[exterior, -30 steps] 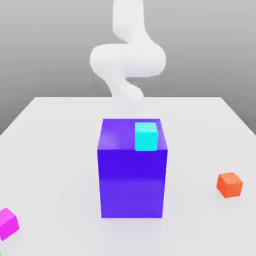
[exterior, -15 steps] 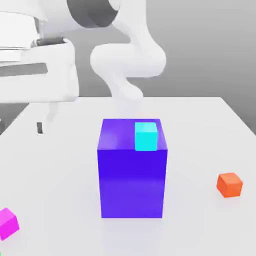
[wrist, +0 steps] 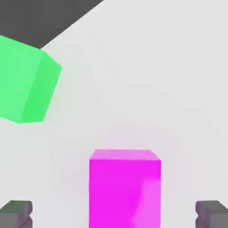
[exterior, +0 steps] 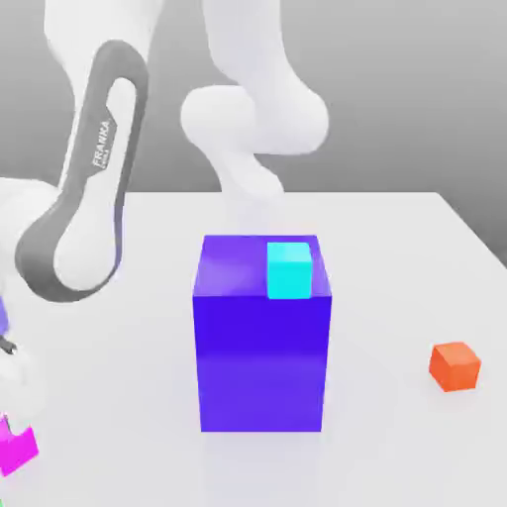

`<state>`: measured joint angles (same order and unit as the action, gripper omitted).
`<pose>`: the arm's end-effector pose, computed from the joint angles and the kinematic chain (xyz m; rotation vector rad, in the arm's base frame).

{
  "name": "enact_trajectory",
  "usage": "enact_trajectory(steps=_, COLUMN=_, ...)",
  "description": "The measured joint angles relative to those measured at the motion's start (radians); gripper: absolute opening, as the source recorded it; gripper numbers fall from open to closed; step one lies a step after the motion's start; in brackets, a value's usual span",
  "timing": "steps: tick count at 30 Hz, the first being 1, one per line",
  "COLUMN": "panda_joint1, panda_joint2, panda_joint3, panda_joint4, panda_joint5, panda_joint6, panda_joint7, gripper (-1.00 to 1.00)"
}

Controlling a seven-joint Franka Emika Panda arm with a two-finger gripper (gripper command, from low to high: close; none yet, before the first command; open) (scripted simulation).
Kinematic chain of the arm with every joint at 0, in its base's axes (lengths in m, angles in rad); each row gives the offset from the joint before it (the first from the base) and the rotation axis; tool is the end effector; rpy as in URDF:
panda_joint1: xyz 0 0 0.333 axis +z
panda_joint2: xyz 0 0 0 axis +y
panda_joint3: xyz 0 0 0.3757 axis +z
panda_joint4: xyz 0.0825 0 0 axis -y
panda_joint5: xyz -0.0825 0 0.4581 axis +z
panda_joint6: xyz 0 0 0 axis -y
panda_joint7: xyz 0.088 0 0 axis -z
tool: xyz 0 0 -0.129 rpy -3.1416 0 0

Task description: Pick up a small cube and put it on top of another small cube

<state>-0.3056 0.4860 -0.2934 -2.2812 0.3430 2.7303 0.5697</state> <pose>0.4665 -0.3443 0.1113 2.3488 -2.0859 0.0039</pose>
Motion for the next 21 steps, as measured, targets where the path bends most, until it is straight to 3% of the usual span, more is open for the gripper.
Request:
enact_trajectory(steps=1, panda_joint1=-0.016, panda_joint2=0.032, panda_joint3=0.019, panda_joint4=0.008, panda_joint5=0.017, panda_joint6=0.023, panda_joint7=-0.013, gripper=-1.00)
enact_trajectory(steps=8, panda_joint1=-0.019, panda_joint2=0.037, panda_joint3=0.023, panda_joint4=0.009, panda_joint5=0.020, panda_joint6=0.027, panda_joint7=-0.014, gripper=-1.00)
enact_trajectory(steps=12, panda_joint1=0.030, panda_joint2=-0.085, panda_joint3=-0.043, panda_joint4=-0.022, panda_joint5=-0.057, panda_joint6=-0.063, panda_joint7=0.042, gripper=-1.00)
enact_trajectory(steps=21, panda_joint1=0.109, panda_joint2=-0.036, panda_joint3=-0.037, panda_joint4=0.260, panda_joint5=-0.117, panda_joint6=-0.292, panda_joint7=0.145, gripper=-1.00)
